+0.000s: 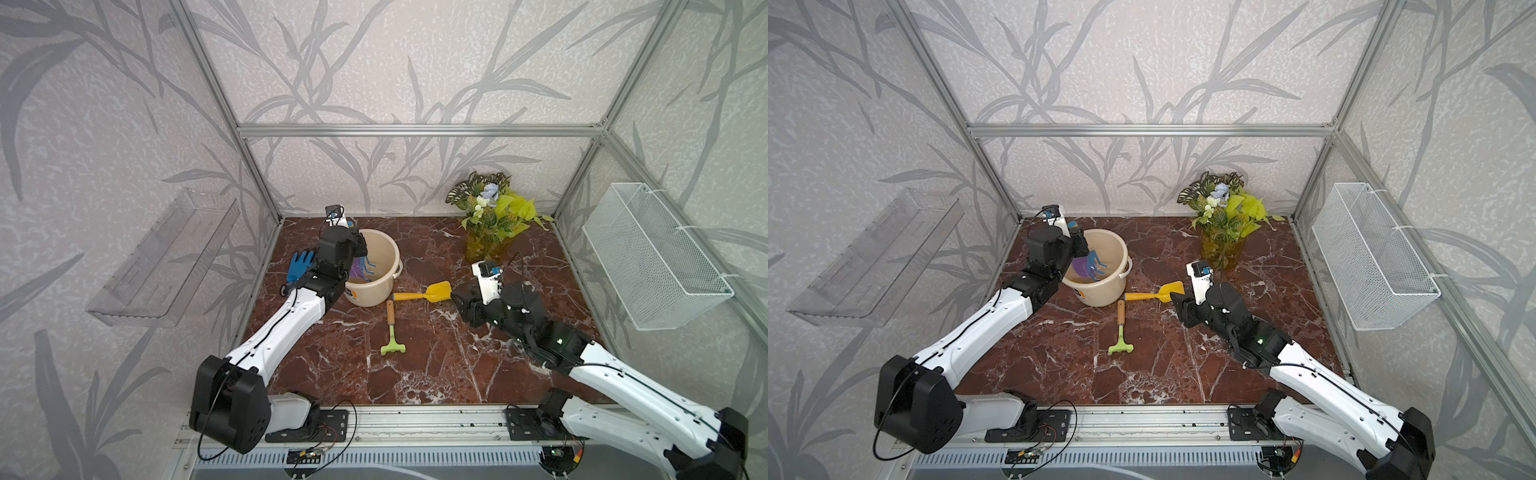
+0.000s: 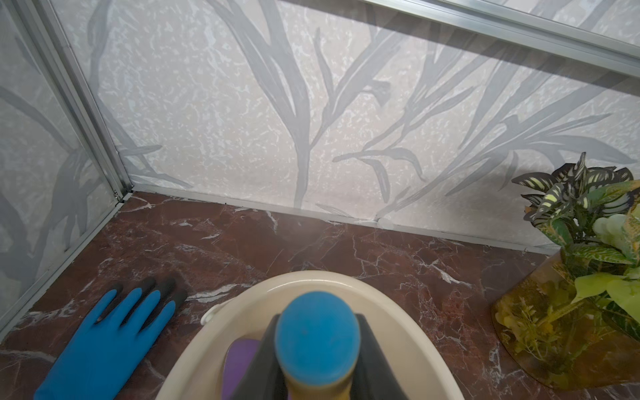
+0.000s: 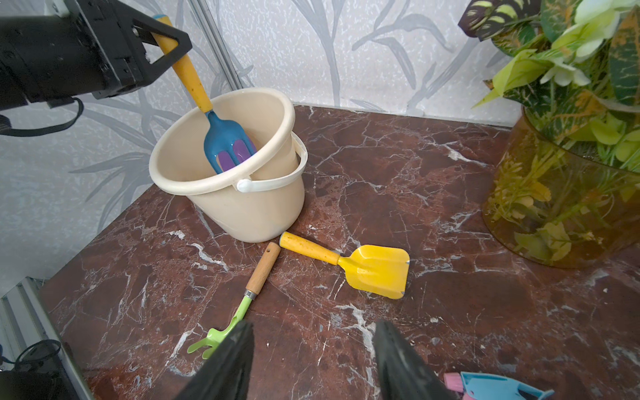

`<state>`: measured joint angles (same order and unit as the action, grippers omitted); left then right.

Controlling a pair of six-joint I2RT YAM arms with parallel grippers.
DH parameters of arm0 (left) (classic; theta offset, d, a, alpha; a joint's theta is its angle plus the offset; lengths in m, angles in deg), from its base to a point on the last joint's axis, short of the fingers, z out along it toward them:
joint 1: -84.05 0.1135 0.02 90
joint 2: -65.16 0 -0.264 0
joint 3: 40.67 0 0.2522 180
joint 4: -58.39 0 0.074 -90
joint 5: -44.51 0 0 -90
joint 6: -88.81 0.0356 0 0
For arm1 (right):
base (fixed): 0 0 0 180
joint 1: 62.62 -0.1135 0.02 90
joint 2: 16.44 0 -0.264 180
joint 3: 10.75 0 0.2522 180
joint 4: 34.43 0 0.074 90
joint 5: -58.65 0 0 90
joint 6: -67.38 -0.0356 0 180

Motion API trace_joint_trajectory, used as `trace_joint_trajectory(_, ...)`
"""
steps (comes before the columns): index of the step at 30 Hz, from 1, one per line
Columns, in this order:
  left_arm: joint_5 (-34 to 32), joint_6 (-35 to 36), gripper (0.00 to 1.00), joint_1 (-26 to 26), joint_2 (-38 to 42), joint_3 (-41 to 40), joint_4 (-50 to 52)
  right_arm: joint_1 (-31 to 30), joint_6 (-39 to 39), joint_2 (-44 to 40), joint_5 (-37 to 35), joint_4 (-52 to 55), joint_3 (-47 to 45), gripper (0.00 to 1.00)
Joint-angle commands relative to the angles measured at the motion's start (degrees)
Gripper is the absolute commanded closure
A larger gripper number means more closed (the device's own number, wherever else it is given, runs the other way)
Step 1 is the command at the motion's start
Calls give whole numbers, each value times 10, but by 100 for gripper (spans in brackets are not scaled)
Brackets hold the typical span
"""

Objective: Organize the gardening tools
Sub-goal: Place the gardening tool in the container, then pick up the gardening tool from the center of the board.

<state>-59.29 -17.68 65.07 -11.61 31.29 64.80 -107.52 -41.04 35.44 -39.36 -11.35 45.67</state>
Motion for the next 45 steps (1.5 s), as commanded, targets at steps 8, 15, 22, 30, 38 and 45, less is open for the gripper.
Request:
trace_joint_trajectory(8,-9,2,64,10,-52,3,-41,-1,-1,8,-8,-14,-2,40)
trace_joint_trajectory(15,-23,12,36,11,-43,16,-24,-1,-2,18,-6,-14,2,40)
trace_joint_trajectory(22,-6,6,26,11,1,40,18,0,-21,75,-30,33,43,39)
trace_joint_trajectory(30,67,-43,25,10,71,35,101,9,-61,153,24,45,74,39)
trace_joint_trajectory(38,155,-63,25,1,114,9,200,9,-85,218,58,59,102,40)
trace_joint_trajectory(45,171,-87,25,-46,174,-56,236,9,-107,265,81,56,105,42)
